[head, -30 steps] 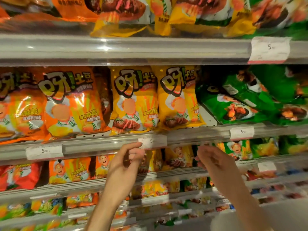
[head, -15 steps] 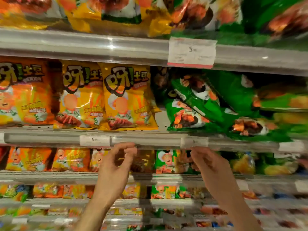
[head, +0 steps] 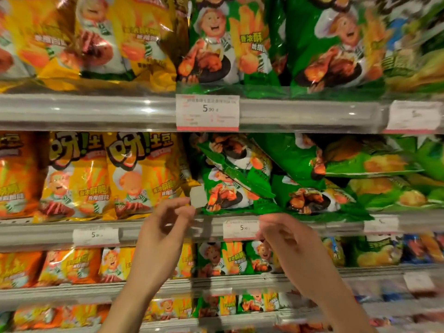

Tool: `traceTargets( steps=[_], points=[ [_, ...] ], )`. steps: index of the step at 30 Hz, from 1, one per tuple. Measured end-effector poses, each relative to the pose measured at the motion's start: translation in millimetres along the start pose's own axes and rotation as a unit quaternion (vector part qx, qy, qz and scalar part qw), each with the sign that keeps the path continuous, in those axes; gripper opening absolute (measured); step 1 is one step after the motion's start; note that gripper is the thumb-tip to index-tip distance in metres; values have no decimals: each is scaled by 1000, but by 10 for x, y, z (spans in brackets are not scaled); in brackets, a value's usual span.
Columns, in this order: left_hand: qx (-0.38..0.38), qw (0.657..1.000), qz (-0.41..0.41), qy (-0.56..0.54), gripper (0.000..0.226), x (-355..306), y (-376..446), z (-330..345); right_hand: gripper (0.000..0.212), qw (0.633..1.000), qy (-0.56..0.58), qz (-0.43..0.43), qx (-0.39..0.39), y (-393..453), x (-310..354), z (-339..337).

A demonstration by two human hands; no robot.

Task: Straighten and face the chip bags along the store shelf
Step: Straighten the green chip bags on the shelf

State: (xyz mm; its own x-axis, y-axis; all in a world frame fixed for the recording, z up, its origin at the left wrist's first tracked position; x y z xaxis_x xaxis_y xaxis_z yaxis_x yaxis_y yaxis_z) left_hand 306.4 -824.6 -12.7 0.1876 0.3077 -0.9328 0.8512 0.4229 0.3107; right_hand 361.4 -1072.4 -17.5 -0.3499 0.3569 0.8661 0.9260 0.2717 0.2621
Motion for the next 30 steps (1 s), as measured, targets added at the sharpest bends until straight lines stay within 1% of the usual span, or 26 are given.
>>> traceTargets(
  steps=[2,5,7,8,10,12,14,16,17,18,21,23,25,27,28,30],
  points=[
    [6,1000,26,14,18,-152,108,53,11,1000,-4,-16,2,19,156,-53],
    [-3,997,65,42,38,-390,307,114,12,998,3,-54,-13,92,440,-145],
    [-6,995,79,67,53,-448,512,173,10,997,-13,-65,-45,220,511,-219],
    [2,994,80,74,59,-454,615,223,9,995,-22,-68,-69,287,517,-263],
    [18,993,77,82,69,-456,808,322,10,985,-47,-102,-128,398,562,-365],
    [32,992,84,84,70,-511,935,434,14,973,-93,-130,-168,487,596,-425],
    [46,992,84,83,61,-572,1007,523,21,957,-168,-134,-195,586,610,-461],
    [43,994,78,68,54,-560,1055,522,27,925,-275,-144,-221,681,659,-479],
    [42,995,71,55,54,-530,1061,500,29,912,-315,-144,-220,739,657,-467],
    [39,996,64,44,54,-503,1047,464,31,908,-340,-135,-206,795,622,-449],
    [25,998,54,30,47,-454,943,315,48,922,-346,-91,-144,923,464,-389],
    [25,998,46,27,44,-455,838,236,59,926,-350,-75,-125,968,434,-372],
    [29,999,30,34,41,-449,723,163,64,921,-366,-60,-121,1001,440,-381],
    [43,998,15,44,34,-427,619,104,65,918,-376,-51,-117,1017,456,-385],
    [61,997,5,42,35,-426,568,93,62,917,-380,-50,-114,1017,462,-380],
    [126,991,-41,18,46,-397,504,118,54,916,-383,-51,-109,1007,478,-363]
  ],
)
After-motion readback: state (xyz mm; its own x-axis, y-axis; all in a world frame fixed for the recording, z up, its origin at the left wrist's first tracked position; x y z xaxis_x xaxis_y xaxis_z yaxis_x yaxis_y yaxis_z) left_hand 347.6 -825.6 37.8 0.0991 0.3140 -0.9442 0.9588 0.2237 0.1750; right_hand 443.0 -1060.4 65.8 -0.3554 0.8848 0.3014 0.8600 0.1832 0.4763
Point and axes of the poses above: each hand's wrist, its own y-axis towards the middle knuckle, its own z-axis out of the palm, x = y × z, the point moved 10 cm from there along y, towards the middle knuckle, and after that the axes turned 2 degrees about y, right-handed, at the moved point
